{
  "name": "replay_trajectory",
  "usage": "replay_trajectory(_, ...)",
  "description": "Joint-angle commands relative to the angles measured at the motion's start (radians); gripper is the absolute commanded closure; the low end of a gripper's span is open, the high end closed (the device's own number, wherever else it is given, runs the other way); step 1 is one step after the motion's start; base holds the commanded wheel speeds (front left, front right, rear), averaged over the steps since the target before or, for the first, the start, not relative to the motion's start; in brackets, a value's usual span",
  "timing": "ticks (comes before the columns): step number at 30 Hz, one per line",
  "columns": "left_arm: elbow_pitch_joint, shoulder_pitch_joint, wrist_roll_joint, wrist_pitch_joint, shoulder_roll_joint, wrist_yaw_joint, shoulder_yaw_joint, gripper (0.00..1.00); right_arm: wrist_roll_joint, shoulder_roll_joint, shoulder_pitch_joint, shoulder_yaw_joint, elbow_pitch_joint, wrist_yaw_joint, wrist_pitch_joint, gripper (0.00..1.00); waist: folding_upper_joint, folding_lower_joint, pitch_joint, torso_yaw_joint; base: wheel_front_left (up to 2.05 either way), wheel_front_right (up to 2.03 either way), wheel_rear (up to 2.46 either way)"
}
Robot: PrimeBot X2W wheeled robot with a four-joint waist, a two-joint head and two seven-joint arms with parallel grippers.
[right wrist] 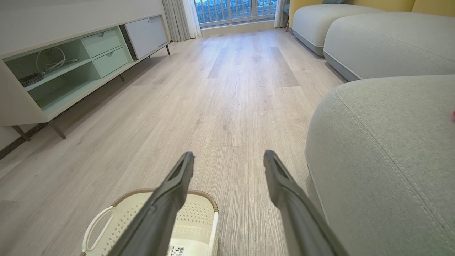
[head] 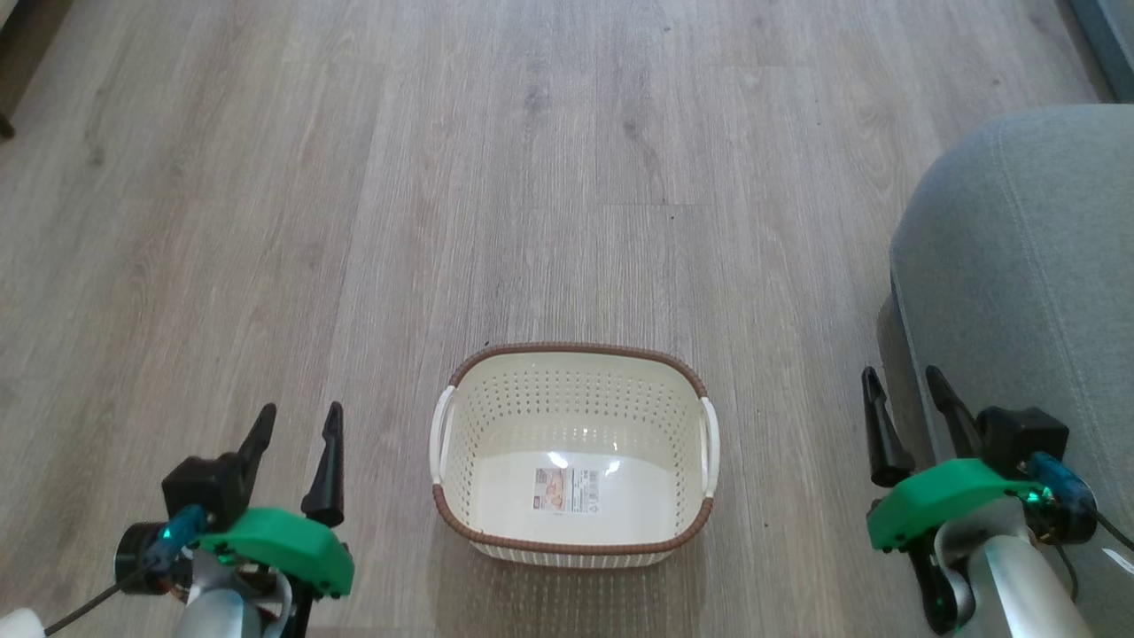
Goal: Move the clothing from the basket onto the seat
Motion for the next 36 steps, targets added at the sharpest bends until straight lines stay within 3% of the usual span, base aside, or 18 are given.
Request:
replay_trajectory(1,-0.029,-0.027,0.01,-0.005,0.005,-0.001,0.039,0.0,-0.013,0.002,-0.018,0.019,-0.031,0.0,-0.009,0.0,-0.0001,0.0001,0.002,0.0,0.0,0.0,0.0)
replay_trajectory(6,-0.016,-0.027,-0.001,-0.005,0.004,-0.001,0.024,0.0,-0.019,0.004,-0.02,0.015,-0.034,0.0,-0.009,0.0,-0.0001,0.0001,0.002,0.001,0.0,0.0,0.0)
replay_trajectory(7,0.013,0.0,-0.002,0.0,-0.002,0.0,-0.003,1.0,-0.01,0.001,0.0,-0.006,-0.001,0.0,0.0,1.0,-0.0001,0.0001,0.002,0.001,0.0,0.0,0.0)
replay_trajectory(12,0.071,0.021,-0.017,0.008,-0.006,0.0,-0.001,1.0,0.005,0.002,0.018,-0.007,0.053,0.0,0.009,1.0,-0.0001,0.0001,0.002,0.0,0.0,0.0,0.0)
replay_trajectory(36,0.028,0.018,-0.296,0.077,-0.004,0.0,0.016,1.0,0.28,0.006,0.029,-0.016,-0.009,0.0,0.077,1.0,-0.0001,0.0001,-0.003,-0.013,0.0,0.0,0.0)
